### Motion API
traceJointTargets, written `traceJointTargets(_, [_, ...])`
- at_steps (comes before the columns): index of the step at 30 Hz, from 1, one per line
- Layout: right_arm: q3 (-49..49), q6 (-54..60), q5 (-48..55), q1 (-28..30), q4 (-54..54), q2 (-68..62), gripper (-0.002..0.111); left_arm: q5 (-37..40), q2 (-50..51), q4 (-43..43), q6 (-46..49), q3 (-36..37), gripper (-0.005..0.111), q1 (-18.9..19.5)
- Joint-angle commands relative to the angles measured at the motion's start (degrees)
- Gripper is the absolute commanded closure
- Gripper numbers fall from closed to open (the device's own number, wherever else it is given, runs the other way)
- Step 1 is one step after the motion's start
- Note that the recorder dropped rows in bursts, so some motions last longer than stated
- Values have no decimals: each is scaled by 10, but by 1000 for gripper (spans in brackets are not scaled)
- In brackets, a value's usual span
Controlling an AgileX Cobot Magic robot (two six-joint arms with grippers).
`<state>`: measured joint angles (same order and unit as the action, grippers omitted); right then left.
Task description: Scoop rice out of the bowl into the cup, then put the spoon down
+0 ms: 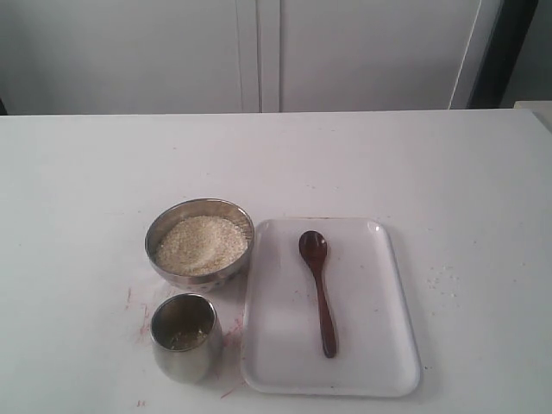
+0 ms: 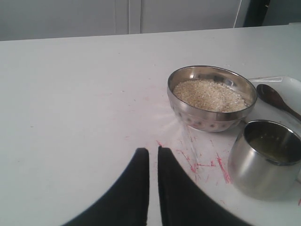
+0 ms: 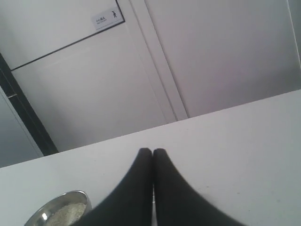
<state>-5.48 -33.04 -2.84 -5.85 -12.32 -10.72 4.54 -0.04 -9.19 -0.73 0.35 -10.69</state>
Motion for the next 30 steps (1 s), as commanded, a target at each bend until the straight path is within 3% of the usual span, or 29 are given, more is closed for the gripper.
traceJointTargets(1, [2,5,-7,2,-1,3,108,-2,0,-6,-3,-4,92,-1])
traceJointTargets(6, [2,5,-5,2,12,4,108,-2,0,-6,-3,-4,92,-1])
traceJointTargets(9, [2,31,-4,2,87,4,108,-2,0,-6,-3,-4,92,-1])
traceJointTargets(11, [2,130,-5,2,123,4,108,-2,0,-6,-3,-4,92,-1])
traceJointTargets(13, [2,341,-4,2,194,4,108,-2,0,-6,-3,-4,92,-1])
traceJointTargets(15, [5,424,-4,2,200,4,108,-2,0,-6,-3,-4,92,-1])
traceJointTargets(23, [55,449,-42,2,186,39,108,-2,0,-6,-3,-4,92,-1])
traceJointTargets(30, [55,372,-26,22,77,87,108,-2,0,-6,-3,-4,92,-1])
